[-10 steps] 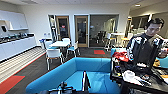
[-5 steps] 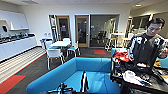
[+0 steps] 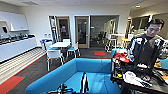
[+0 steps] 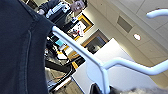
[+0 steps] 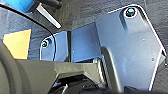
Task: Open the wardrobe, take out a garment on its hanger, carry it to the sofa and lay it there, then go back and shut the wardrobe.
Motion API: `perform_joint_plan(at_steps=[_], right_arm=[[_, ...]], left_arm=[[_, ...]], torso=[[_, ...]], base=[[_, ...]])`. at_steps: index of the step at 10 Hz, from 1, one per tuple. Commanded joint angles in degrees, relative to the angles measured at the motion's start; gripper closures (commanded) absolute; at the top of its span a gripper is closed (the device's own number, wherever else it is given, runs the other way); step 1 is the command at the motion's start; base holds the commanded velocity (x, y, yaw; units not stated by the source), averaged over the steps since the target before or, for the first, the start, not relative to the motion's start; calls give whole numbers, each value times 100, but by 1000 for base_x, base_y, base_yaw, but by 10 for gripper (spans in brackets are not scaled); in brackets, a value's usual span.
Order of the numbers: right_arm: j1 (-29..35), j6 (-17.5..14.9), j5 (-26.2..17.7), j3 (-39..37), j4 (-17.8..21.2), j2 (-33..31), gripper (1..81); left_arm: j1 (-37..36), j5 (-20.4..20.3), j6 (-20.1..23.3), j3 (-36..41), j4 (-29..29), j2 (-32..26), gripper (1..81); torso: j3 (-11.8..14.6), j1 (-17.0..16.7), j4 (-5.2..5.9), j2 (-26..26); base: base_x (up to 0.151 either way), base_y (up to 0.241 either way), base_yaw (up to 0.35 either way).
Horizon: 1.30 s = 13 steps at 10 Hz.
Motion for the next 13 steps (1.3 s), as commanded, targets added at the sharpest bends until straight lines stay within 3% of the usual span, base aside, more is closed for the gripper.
perform_joint_plan(at_steps=[1,3,4,7,8,10,13], right_arm=[[246,-48,-286,62,-60,88,10],[237,-40,-268,53,-60,96,10],[229,-40,-268,53,-51,88,10],[237,-48,-268,53,-60,97,10],[237,-40,-268,53,-60,97,10],[246,-48,-268,53,-69,97,10],[255,-48,-268,53,-77,97,10]], left_arm=[[-731,-255,97,264,185,-41,811],[-723,-263,97,273,185,-58,811],[-731,-272,97,281,185,-58,811],[-731,-290,97,281,185,-50,811],[-731,-290,97,281,185,-41,811],[-731,-325,97,290,176,-32,811],[-731,-342,79,290,167,11,811]], torso=[[0,11,0,0],[0,12,0,5],[-538,12,0,5],[-847,11,0,0],[-513,11,0,2],[-787,19,0,9],[-842,19,0,9]], base=[[94,0,0],[99,0,0],[99,0,0],[99,0,0],[99,0,0],[99,0,0],[99,0,0]])
